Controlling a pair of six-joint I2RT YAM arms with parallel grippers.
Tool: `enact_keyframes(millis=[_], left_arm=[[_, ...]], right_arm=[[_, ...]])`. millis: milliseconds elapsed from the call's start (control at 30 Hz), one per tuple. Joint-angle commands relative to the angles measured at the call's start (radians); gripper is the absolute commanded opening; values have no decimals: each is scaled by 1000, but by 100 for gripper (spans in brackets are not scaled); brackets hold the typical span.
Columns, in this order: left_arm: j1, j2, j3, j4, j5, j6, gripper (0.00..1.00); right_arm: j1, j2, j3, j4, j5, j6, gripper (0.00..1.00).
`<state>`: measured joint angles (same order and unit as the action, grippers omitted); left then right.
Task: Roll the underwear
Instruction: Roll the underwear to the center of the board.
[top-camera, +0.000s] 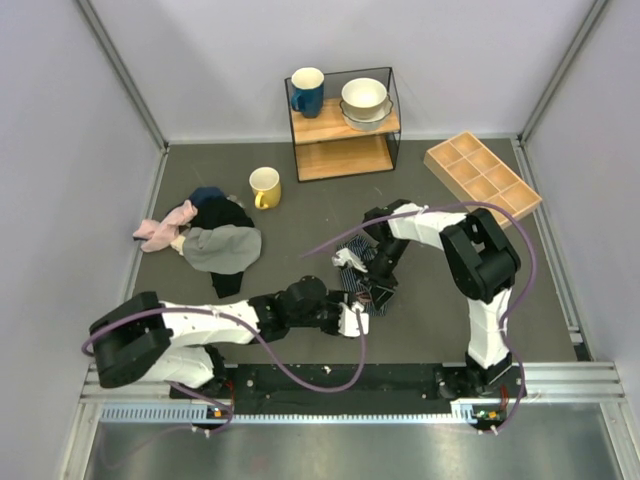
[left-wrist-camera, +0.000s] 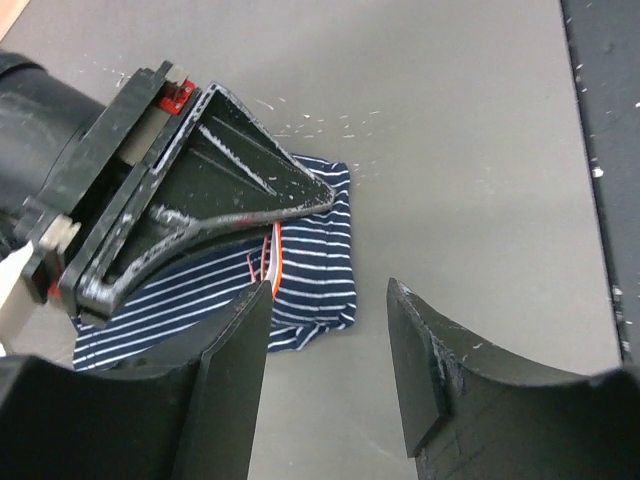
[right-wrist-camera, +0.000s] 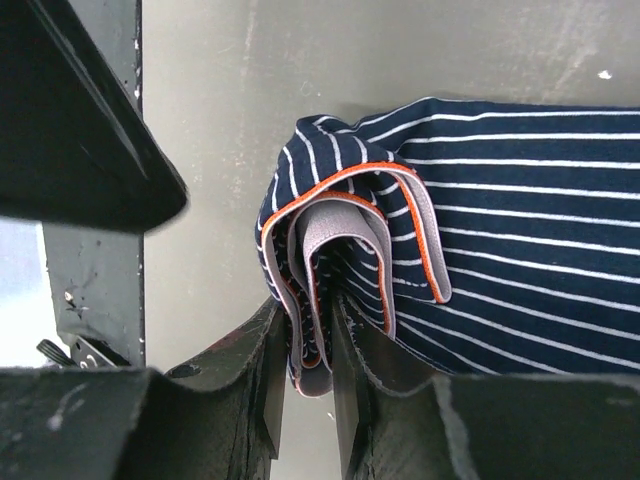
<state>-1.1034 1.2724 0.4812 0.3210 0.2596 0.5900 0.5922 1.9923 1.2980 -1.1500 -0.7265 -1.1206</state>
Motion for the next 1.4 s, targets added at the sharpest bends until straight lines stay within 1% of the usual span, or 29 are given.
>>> enact_keyframes(millis=[0, 267, 300, 400, 433, 467, 533, 600, 633, 667, 700, 800, 833, 867, 900, 1067, 1100, 1133, 1167, 1233, 1300, 1367], left_arm=[[-23, 90, 82, -40, -85, 114, 56], [-41, 252, 152, -39, -227, 134, 57], [-41, 263, 157, -39, -249, 133, 57], [-42, 289, 162, -22, -250, 126, 57], [-42, 300, 165, -20, -296, 122, 57], [-44, 306, 168, -28, -304, 119, 56], [-44, 321, 180, -45, -319, 110, 54], [-44, 328, 188, -75, -321, 90, 47], [-44, 328, 191, -88, -316, 80, 43], [-44, 329, 191, -108, -310, 65, 36], [-44, 328, 194, -123, -301, 56, 32], [-44, 323, 198, -177, -270, 19, 15], [-44, 317, 197, -184, -264, 21, 13], [-42, 312, 195, -186, -225, -11, 13], [-41, 309, 201, -201, -215, -15, 10], [-27, 320, 261, -287, -171, -74, 9], [-20, 323, 287, -305, -148, -88, 9], [-9, 327, 301, -351, -137, -105, 8], [-4, 328, 309, -359, -131, -123, 8], [11, 326, 333, -404, -109, -150, 8], [25, 331, 367, -439, -92, -194, 8], [59, 347, 390, -486, -40, -248, 8]], right_arm=[[-9, 28, 47, -8, -1, 10, 23], [-8, 39, 52, -7, -2, 15, 23], [-9, 37, 52, -7, -4, 16, 23], [-8, 37, 52, -7, -5, 15, 23], [-8, 37, 52, -7, -7, 16, 23], [-8, 37, 53, -5, -8, 18, 23], [-9, 34, 55, -4, -10, 19, 23], [-9, 30, 57, -5, -14, 22, 24], [-9, 22, 58, -5, -17, 24, 25], [-15, 16, 60, -5, -22, 27, 27], [-20, 7, 64, -4, -27, 33, 31], [-54, -47, 70, 19, -53, 60, 38], [-66, -70, 69, 33, -56, 73, 40], [-78, -108, 66, 58, -62, 80, 41], [-103, -133, 57, 70, -67, 93, 43], [-189, -278, 14, 139, -99, 120, 46], [-222, -297, -6, 169, -108, 130, 47], [-236, -322, -19, 189, -116, 131, 47], [-252, -348, -35, 212, -132, 133, 47], [-285, -430, -97, 275, -154, 116, 48], [-293, -499, -147, 305, -169, 98, 50], [-295, -533, -173, 326, -186, 81, 51]])
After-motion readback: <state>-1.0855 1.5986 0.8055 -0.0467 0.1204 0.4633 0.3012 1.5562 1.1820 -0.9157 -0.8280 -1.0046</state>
